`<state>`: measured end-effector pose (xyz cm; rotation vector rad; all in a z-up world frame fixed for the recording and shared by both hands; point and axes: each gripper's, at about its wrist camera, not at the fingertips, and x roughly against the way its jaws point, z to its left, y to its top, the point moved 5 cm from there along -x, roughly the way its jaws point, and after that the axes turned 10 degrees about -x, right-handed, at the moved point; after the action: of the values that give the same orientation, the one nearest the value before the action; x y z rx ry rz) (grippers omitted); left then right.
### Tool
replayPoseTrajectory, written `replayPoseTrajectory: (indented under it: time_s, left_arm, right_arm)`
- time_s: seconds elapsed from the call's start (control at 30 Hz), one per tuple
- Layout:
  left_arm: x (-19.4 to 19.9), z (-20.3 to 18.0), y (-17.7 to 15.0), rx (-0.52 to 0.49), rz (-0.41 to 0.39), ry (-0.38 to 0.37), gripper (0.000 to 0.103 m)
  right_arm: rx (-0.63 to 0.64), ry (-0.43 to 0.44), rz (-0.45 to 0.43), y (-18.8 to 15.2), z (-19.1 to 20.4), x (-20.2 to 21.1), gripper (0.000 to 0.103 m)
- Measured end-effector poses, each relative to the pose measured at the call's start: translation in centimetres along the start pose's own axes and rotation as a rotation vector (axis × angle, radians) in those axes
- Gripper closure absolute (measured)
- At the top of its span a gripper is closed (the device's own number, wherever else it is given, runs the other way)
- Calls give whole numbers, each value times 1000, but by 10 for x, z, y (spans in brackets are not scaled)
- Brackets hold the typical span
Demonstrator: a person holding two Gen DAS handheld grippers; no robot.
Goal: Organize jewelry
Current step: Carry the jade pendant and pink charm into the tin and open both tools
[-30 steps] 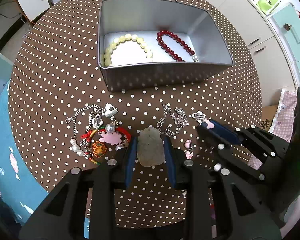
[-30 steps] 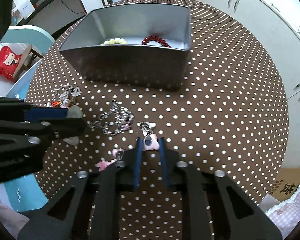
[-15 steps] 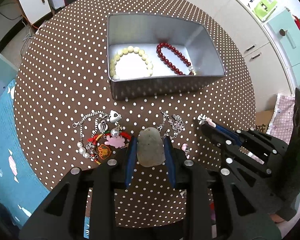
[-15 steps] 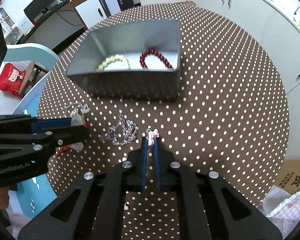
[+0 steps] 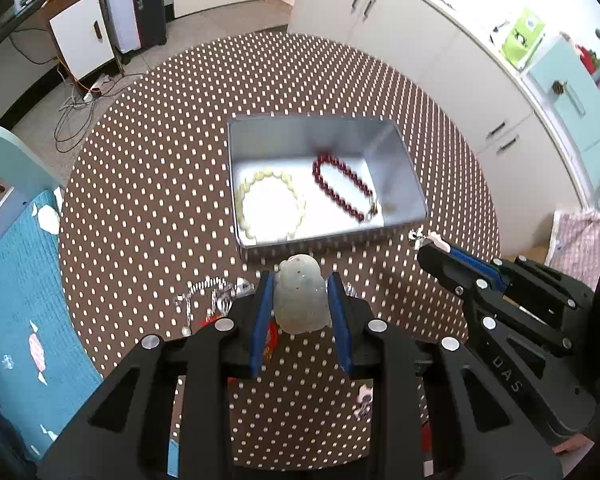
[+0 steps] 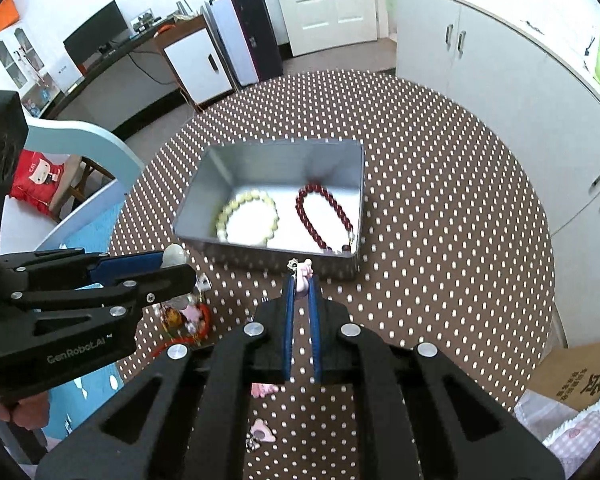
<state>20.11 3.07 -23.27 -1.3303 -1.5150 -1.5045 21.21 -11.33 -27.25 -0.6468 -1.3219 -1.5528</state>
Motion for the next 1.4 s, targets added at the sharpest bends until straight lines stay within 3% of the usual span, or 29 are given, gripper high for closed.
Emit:
replayPoseTrajectory:
  time_s: [0.27, 0.4, 0.53, 0.6, 0.7, 1.13, 1.2, 1.23, 1.3, 1.4]
  left_arm:
    - [-18, 12, 18, 54, 10, 17, 76]
    - [-36, 19, 21, 79, 25, 6, 76]
    - [-49, 21, 28, 94, 31, 1, 76]
    - [-54, 20, 32, 99, 34, -5, 76]
    - [-64, 20, 40, 100, 40, -16, 92]
    - [-91, 18, 52, 102, 98, -11, 91]
    - [-90, 18, 51, 108, 101, -13, 83]
    - [-89, 18, 51, 110, 101, -4, 67]
    - [-84, 20, 48, 116, 83, 6, 50]
    - [-74, 18, 46, 102, 59, 22, 47]
  right_arm:
    - [14, 25, -7, 24, 1, -12, 95]
    - [10, 17, 2, 32, -2, -16, 64]
    - [6, 3, -3, 39, -11, -14, 56]
    - [3, -7, -6, 42, -16, -15, 54]
    - [-18, -20, 1, 46, -25, -17, 53]
    - [-83, -30, 26, 56, -48, -23, 51]
    - [-79, -27, 30, 56, -48, -22, 42]
    - [-81, -34, 36, 56, -49, -22, 29]
    - [-97, -47, 26, 56, -51, -20, 23]
    - [-106, -43, 20, 55, -53, -15, 17]
